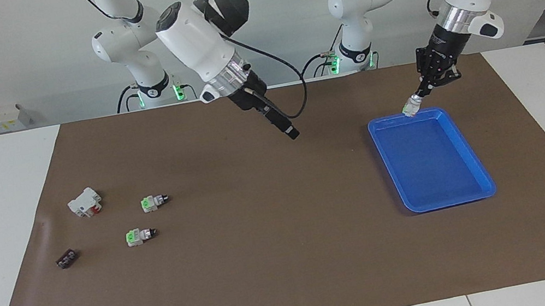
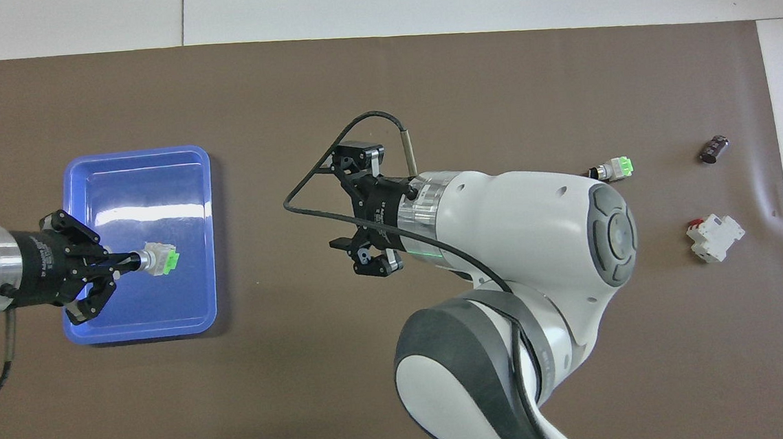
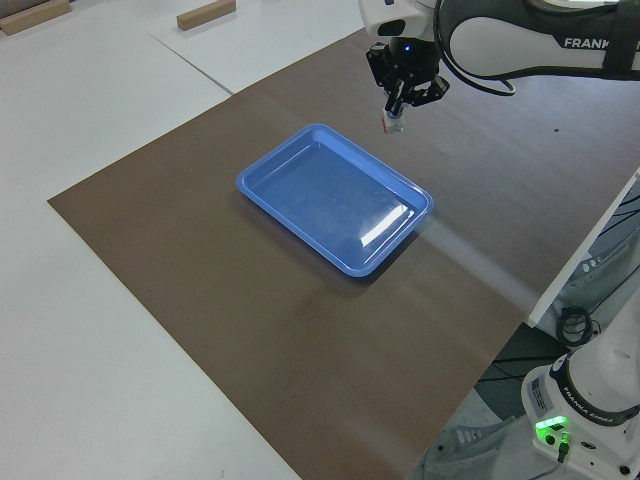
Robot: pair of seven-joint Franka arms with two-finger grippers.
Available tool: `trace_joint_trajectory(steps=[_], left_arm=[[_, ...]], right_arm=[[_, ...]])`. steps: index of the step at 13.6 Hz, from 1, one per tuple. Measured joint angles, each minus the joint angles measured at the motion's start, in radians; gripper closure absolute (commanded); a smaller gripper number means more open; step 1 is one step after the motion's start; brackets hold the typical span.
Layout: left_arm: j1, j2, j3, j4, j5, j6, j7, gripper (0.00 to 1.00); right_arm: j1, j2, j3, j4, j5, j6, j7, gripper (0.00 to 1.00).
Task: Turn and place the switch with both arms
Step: 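Pull the switch into the tray with the left gripper while the right gripper withdraws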
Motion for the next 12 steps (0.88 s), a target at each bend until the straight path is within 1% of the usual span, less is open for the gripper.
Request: trace_joint_trajectory(steps=[1, 3, 6, 9, 12], left_arm=[[0.017, 0.001, 0.0, -0.016, 0.011, 0.02, 0.097, 1.0], [0.036, 0.015, -0.001, -0.046, 0.028, 0.084, 0.258, 1.0], [0.057, 0.08, -0.001, -0.061, 0.102, 0.16, 0.478, 1.0], [0.064, 0.157, -0.001, -0.063, 0.153, 0.215, 0.689, 1.0], [0.09, 0.201, -0.001, -0.069, 0.161, 0.235, 0.964, 1.0]], right_arm=[[-0.036, -0.002, -0.001, 0.0, -0.071, -0.051, -0.089, 0.01], [-0.114, -0.009, -0.003, -0.001, -0.178, -0.163, -0.335, 0.01], [-0.232, -0.018, -0.007, -0.001, -0.32, -0.267, -0.688, 0.01], [-0.353, -0.047, -0.012, 0.008, -0.361, -0.384, -0.927, 0.01], [-0.457, -0.101, -0.016, 0.054, -0.403, -0.544, -1.076, 0.01]])
